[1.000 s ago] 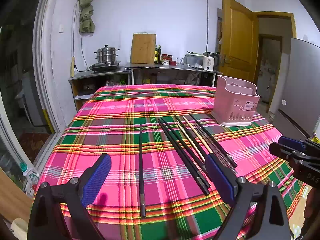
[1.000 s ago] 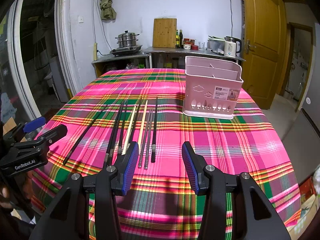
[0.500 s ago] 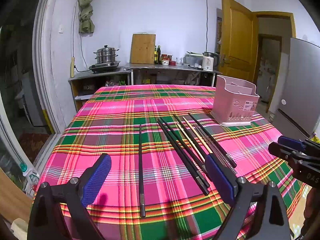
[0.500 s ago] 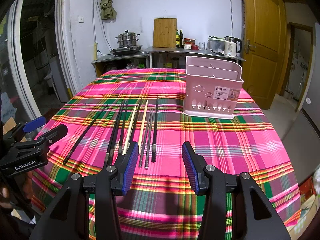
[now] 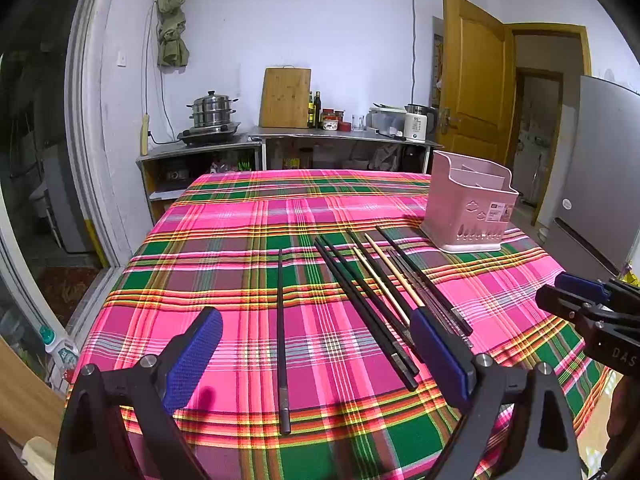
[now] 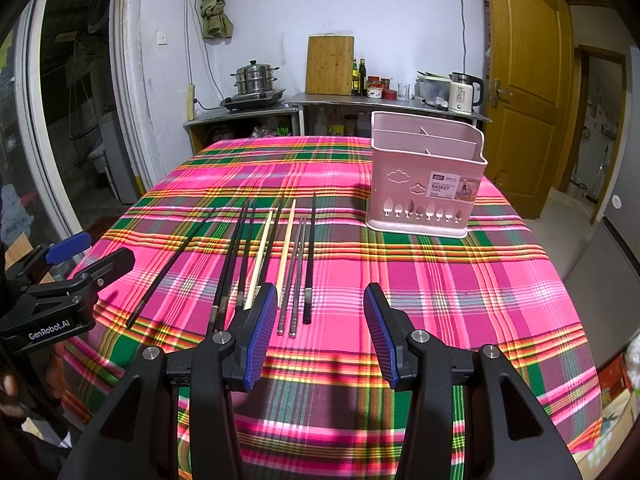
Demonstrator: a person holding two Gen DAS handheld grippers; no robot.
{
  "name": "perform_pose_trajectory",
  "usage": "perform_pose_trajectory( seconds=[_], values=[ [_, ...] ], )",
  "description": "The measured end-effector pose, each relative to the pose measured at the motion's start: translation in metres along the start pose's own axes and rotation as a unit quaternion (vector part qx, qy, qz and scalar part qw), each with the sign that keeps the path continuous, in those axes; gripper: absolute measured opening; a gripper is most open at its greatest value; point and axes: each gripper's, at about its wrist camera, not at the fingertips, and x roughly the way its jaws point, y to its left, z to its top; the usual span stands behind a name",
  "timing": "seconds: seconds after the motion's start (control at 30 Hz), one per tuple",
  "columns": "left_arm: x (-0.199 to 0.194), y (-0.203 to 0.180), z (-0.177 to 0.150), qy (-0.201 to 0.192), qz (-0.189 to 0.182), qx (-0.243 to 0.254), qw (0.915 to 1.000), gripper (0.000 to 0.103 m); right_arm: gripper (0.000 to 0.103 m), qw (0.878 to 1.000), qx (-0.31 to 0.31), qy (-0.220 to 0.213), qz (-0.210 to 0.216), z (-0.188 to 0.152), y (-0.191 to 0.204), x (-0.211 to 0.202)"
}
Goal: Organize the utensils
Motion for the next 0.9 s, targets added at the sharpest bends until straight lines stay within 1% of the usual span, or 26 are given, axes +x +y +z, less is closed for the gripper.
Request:
perform_pose_trajectory(
  seconds=[0.9],
  values=[
    [0.0007, -0.0013, -0.0011, 0.004, -0.001, 0.001, 1.0, 0.096, 0.046, 1.0, 0.0, 0.001, 0.0, -0.0001, 0.0001, 0.0013]
  ],
)
